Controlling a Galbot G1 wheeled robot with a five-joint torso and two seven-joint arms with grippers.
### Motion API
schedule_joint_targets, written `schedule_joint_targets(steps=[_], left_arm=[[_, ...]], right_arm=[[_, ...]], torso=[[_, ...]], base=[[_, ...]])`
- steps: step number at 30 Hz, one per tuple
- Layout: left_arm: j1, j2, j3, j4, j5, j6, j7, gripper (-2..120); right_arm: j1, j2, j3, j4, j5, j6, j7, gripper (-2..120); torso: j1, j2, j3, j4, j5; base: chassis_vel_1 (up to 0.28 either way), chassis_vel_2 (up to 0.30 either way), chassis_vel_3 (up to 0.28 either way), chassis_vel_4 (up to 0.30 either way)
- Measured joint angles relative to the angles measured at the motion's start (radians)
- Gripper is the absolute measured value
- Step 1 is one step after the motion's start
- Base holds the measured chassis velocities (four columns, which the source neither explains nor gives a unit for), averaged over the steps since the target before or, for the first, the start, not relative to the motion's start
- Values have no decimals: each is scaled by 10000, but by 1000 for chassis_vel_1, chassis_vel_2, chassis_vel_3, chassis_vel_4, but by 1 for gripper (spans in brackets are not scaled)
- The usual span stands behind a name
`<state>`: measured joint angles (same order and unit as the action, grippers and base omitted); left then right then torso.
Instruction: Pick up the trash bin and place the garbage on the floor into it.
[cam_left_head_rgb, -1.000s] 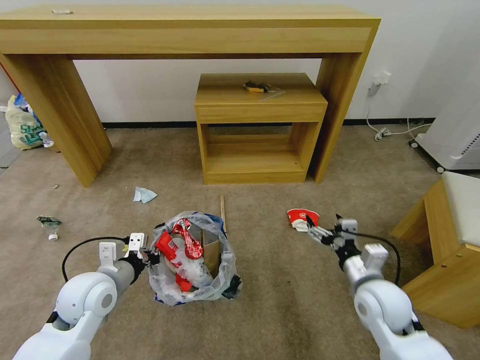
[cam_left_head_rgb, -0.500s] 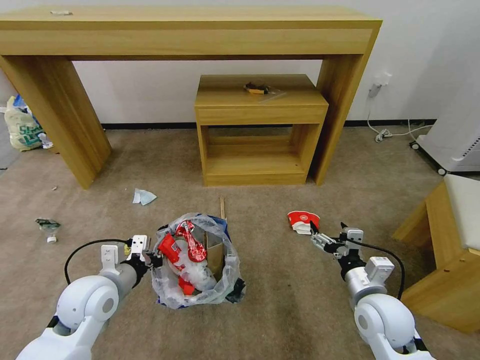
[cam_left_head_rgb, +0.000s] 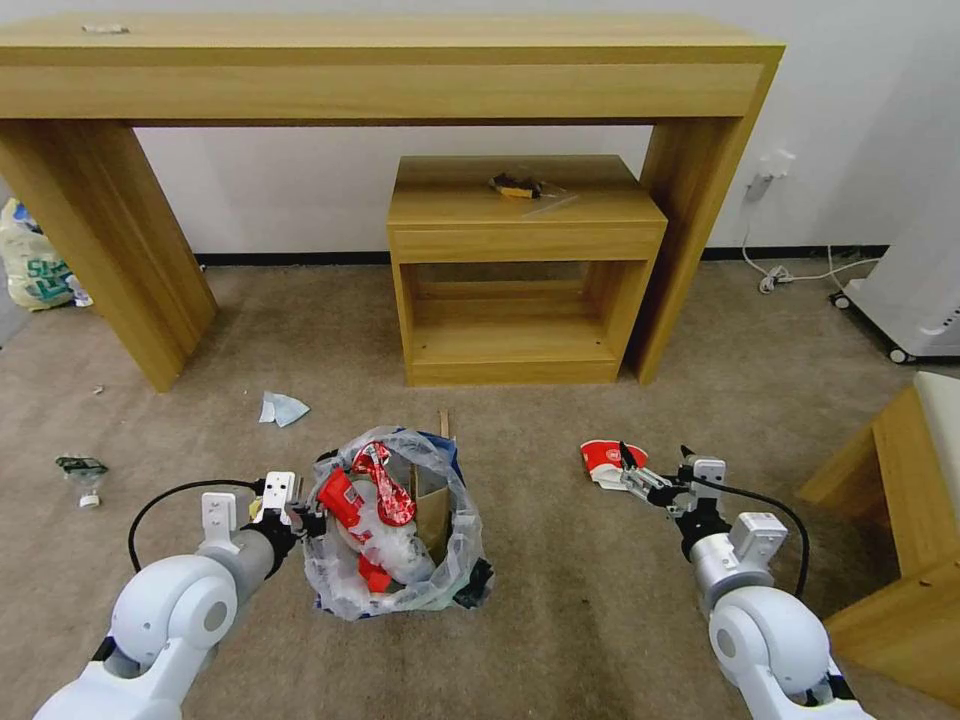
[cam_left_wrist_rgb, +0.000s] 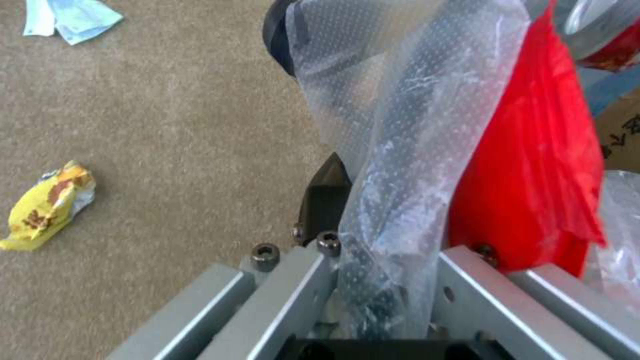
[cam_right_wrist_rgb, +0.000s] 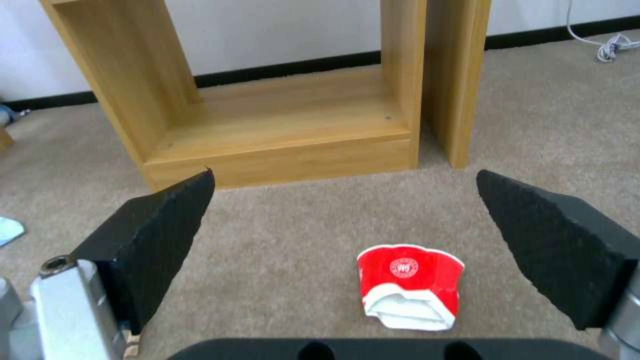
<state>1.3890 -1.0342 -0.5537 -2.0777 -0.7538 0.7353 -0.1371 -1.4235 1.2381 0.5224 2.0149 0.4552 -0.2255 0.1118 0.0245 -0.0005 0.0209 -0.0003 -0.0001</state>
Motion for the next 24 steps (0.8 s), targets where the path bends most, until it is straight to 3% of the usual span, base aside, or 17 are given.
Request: schedule_joint_targets(steps=[24], left_arm=[[434, -216, -118, -375, 324, 0, 87, 0]], right_arm=[[-40, -68, -67, -231, -5, 39, -14, 100]], torso=[[0, 0, 0, -1, 0]], base=[[-109, 104, 110, -104]])
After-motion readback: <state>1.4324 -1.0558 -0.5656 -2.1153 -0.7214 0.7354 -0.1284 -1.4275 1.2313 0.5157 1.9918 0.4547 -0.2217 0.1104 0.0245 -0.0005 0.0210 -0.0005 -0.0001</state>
